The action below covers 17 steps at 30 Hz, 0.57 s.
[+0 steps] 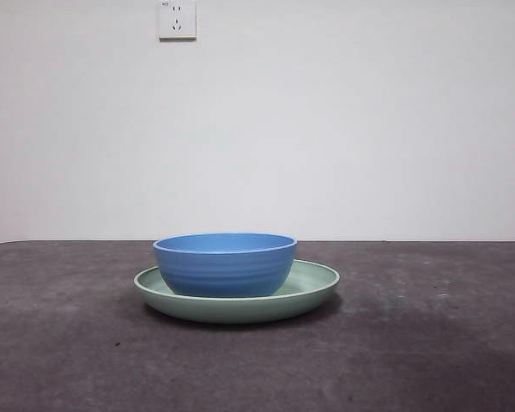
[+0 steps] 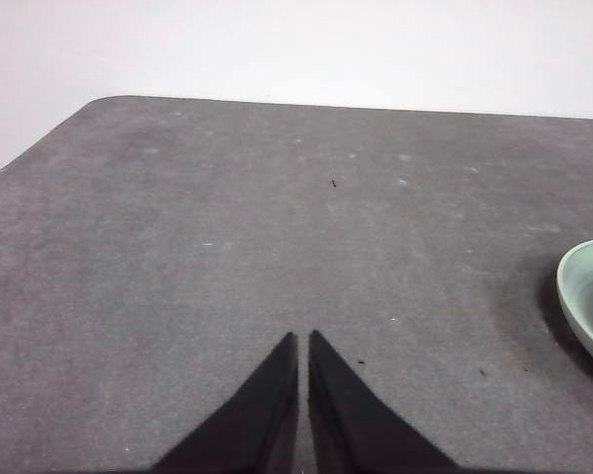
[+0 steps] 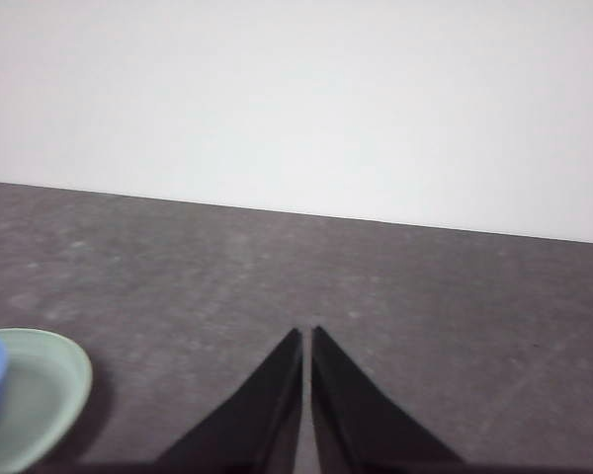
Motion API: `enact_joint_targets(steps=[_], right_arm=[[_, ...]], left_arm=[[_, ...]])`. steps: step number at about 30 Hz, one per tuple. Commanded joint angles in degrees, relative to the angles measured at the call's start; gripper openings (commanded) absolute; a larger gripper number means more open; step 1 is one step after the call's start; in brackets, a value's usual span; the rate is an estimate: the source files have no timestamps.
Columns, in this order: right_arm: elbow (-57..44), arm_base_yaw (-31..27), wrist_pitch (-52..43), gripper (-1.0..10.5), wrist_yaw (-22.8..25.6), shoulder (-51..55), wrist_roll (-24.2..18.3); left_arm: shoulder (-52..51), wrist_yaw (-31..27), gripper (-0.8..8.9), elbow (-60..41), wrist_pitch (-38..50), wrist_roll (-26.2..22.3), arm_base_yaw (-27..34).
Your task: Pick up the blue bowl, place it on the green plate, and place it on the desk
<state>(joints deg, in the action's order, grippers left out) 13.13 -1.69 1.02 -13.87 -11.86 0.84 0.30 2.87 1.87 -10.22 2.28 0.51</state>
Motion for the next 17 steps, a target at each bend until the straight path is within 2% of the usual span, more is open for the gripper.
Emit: enact_joint_targets(steps=[1,4,11,17], right_arm=[[-3.85,-0.07,-2.29,0.1,2.45,3.52,0.15],[-6.95,-0.07,-2.29,0.1,3.87,6.62,0.72],[-12.02,-0.07,-2.25,0.1,3.87,11.15,2.43],[-12.52,-0.07,0.68,0.1,3.89,11.65,2.99]], left_arm=[[-0.11,-0.09,0.19,-1.18,-0.48,0.13,0.00],[-0.11,-0.09,0.19,-1.18,-0.48,0.13,0.00],[-0.11,-0.09,0.19,-1.18,-0.48,0.13,0.00],[-0.11,-0.09,0.19,-1.18,-0.48,0.13,0.00]])
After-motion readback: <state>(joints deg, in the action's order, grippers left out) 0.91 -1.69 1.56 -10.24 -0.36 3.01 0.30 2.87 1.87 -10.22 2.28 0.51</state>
